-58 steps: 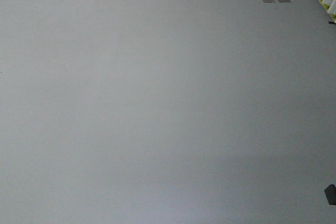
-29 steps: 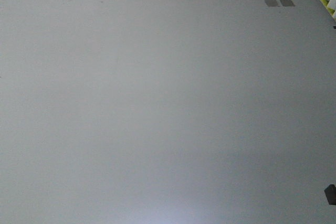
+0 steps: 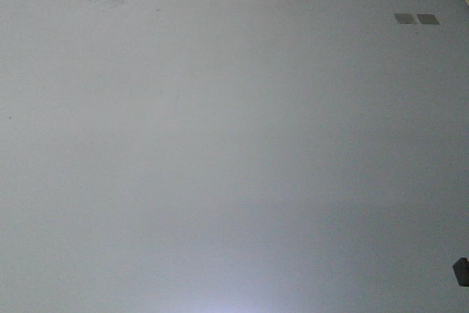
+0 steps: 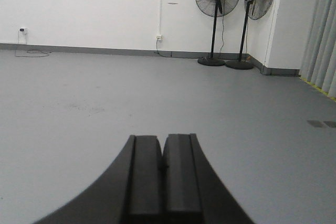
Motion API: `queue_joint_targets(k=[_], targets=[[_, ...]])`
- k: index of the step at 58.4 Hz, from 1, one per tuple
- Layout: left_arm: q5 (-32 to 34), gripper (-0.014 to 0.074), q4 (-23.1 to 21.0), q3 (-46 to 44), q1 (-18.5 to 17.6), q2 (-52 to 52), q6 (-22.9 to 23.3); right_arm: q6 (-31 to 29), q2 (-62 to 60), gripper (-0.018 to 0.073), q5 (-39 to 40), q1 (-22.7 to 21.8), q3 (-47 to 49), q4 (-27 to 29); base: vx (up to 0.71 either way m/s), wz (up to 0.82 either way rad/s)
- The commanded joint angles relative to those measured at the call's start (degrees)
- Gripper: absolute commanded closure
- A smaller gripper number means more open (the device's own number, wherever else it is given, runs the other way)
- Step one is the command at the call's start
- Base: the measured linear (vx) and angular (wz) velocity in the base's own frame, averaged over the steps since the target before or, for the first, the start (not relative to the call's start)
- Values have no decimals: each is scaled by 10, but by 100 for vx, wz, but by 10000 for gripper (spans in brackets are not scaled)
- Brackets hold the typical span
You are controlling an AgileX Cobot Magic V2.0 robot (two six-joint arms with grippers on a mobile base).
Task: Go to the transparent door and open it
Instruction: 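Drive the base forward across the grey floor toward the glass door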
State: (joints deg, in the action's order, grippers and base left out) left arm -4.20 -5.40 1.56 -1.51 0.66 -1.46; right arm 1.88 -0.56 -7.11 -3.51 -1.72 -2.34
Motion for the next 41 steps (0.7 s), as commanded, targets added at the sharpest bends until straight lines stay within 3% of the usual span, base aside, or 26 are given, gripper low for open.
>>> queue_joint_targets(k=[1, 41], targets=[[46, 602, -2, 17, -2, 7, 4, -4, -8, 567, 50, -3, -7, -2, 32, 1], [46, 602, -2, 17, -2, 7, 4, -4, -8, 567, 50, -3, -7, -2, 45, 7]])
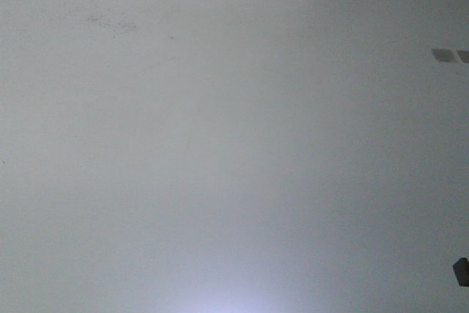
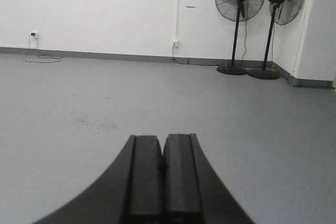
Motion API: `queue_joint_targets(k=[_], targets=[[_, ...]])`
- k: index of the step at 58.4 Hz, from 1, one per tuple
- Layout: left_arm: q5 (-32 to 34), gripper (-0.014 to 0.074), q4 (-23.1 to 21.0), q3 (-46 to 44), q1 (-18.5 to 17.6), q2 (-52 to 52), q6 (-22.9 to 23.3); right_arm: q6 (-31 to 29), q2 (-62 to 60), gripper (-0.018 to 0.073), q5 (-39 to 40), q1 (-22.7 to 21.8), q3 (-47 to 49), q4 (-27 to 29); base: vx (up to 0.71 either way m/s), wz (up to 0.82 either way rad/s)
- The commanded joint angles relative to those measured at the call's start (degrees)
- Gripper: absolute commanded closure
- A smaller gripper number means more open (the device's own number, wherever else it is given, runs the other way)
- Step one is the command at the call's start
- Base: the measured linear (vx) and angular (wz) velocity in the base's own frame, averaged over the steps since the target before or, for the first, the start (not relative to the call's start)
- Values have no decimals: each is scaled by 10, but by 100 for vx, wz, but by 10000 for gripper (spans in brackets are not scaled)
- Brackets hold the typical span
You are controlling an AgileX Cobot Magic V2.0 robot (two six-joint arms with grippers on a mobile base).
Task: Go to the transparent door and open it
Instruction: 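Drive the base forward across the grey floor toward the glass door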
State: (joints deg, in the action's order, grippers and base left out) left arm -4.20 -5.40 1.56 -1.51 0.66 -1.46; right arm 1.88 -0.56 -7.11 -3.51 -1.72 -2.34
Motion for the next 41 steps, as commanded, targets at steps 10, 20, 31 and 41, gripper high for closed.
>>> queue_joint_targets(k=[10, 20, 31, 41], targets=[[46, 602, -2, 17, -2, 7, 4, -4, -8, 567, 50, -3, -7, -2, 54, 21], [46, 602, -2, 17, -2, 7, 4, -4, -8, 567, 50, -3, -7, -2, 56, 27], [46, 602, -2, 17, -2, 7, 4, -4, -8, 567, 50, -3, -7, -2, 56, 34], [46, 602, -2, 17, -2, 7, 4, -4, -8, 567, 50, -3, -7, -2, 56, 40]])
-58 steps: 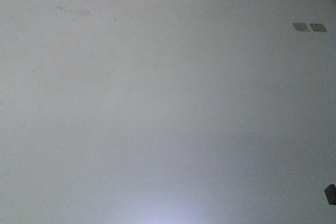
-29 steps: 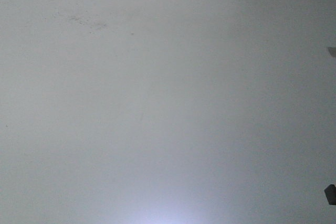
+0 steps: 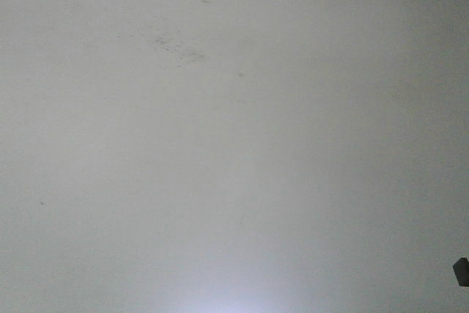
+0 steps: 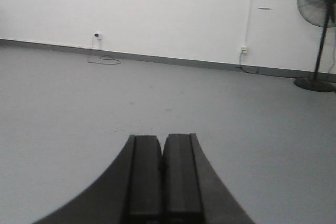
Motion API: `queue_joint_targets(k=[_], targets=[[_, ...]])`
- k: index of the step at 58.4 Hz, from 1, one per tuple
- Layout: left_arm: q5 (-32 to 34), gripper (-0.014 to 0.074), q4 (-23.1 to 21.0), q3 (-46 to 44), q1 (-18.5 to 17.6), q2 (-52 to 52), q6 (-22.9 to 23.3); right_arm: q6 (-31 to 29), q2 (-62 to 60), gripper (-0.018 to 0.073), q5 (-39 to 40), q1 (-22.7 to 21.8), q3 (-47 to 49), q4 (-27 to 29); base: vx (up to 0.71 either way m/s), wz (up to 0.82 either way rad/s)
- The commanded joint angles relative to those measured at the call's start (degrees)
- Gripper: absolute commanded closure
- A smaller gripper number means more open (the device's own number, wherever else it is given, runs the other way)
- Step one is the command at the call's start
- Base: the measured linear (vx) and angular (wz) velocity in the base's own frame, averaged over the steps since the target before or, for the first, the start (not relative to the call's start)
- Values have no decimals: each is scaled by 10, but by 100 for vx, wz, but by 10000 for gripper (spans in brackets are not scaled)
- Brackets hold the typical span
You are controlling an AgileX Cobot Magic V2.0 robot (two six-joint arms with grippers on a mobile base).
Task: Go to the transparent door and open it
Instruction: 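Drive the base forward across the grey floor toward the glass door, then drive up to the white-framed glass sliding door beside the wooden box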
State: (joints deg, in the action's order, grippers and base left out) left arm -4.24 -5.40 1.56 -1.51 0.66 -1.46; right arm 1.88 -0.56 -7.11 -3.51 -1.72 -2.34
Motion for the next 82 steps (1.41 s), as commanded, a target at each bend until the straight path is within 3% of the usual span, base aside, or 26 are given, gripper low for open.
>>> queue_joint_targets(k=[1, 82], targets=[[47, 602, -2, 17, -2, 7, 4, -4, -8, 567, 50, -3, -7, -2, 56, 46], [47, 602, -2, 17, -2, 7, 4, -4, -8, 567, 50, -3, -7, -2, 60, 64]])
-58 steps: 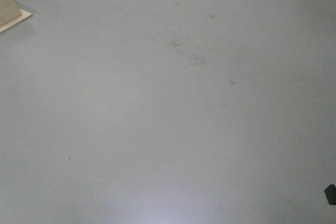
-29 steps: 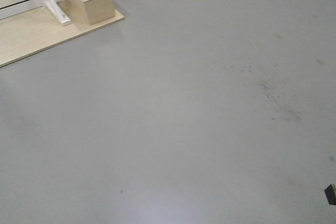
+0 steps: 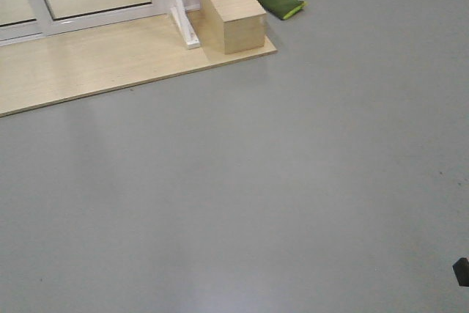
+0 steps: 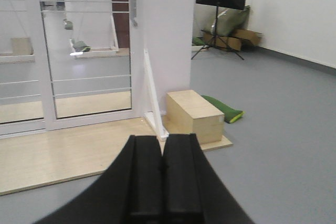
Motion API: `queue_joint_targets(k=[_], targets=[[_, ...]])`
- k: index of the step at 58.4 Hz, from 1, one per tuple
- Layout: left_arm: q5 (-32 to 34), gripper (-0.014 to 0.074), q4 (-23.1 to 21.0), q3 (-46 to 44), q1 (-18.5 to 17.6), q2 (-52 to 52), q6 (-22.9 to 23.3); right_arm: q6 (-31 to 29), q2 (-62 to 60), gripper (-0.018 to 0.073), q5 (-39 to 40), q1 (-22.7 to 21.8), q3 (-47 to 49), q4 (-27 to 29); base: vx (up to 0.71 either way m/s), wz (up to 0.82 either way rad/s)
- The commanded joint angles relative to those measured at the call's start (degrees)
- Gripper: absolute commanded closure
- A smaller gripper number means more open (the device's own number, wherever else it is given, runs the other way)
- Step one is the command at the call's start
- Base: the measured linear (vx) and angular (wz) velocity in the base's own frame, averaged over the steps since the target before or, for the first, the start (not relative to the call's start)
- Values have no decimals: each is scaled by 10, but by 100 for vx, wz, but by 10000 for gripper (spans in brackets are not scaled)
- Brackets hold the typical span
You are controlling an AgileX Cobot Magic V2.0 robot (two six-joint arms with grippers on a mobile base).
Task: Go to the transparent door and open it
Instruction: 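Drive up to the white-framed glass sliding door beside the wooden box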
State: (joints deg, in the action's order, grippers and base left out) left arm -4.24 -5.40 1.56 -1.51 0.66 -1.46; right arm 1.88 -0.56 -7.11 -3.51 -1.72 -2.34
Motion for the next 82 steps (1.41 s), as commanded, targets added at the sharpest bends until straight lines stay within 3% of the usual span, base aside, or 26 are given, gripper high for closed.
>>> queue_joint_targets(k=[1, 41, 82], targets=[[47, 602, -2, 17, -2, 7, 4, -4, -8, 567, 50, -3, -7, -2, 59, 51], [47, 602, -2, 17, -2, 7, 4, -4, -8, 567, 50, -3, -7, -2, 60, 39], [47, 602, -2, 17, -2, 7, 4, -4, -8, 567, 50, -3, -7, -2, 59, 6]])
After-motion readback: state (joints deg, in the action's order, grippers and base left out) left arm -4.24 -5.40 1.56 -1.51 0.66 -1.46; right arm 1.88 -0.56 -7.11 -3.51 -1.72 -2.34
